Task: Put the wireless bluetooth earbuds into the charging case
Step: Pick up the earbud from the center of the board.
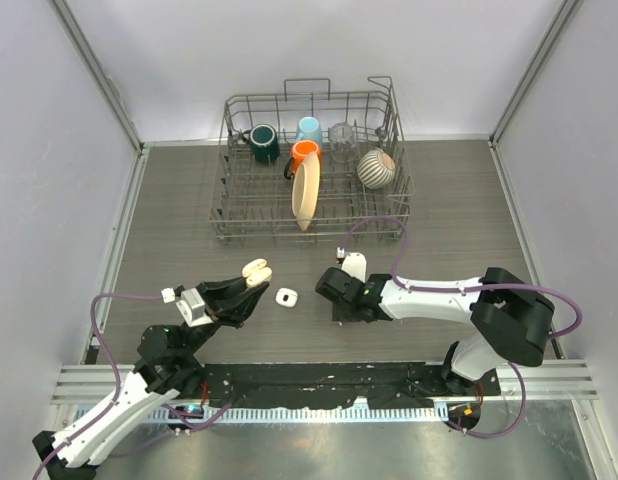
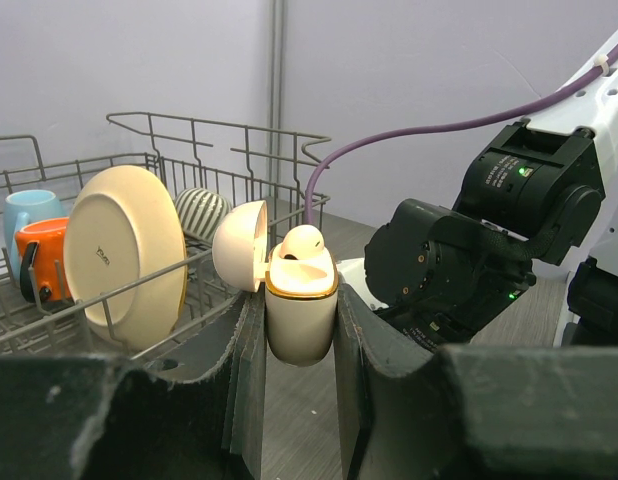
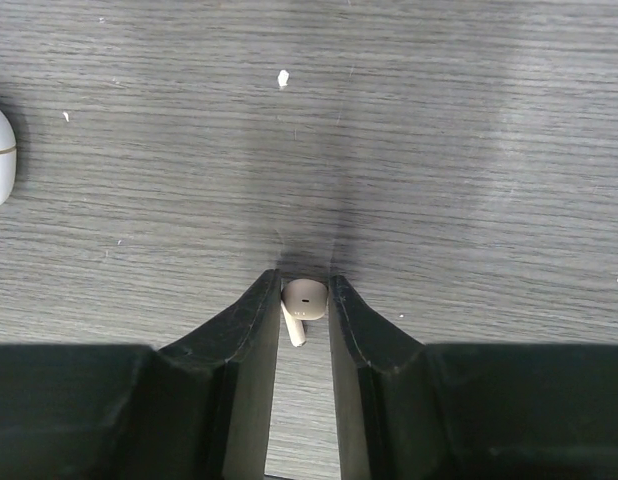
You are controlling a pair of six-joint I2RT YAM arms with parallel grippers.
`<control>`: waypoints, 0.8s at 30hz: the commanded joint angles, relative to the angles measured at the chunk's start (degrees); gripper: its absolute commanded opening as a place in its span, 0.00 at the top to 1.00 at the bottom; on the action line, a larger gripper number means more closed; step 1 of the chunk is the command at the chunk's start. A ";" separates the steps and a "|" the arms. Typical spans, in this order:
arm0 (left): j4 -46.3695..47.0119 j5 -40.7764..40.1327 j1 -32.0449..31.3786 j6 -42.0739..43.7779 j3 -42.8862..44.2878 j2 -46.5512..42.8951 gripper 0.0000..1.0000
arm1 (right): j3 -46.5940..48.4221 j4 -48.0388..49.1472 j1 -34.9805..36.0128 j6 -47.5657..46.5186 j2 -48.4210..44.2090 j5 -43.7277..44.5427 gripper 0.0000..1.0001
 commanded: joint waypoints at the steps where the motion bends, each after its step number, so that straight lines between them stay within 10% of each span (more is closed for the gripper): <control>1: 1.09 -0.89 0.01 0.38 -4.13 -3.04 1.00 | -0.83 -0.61 0.23 0.49 0.14 0.47 0.71; 24: 1.97 -0.71 0.09 0.21 -4.66 -2.95 1.00 | -0.92 -1.57 0.14 1.29 -1.35 1.17 0.53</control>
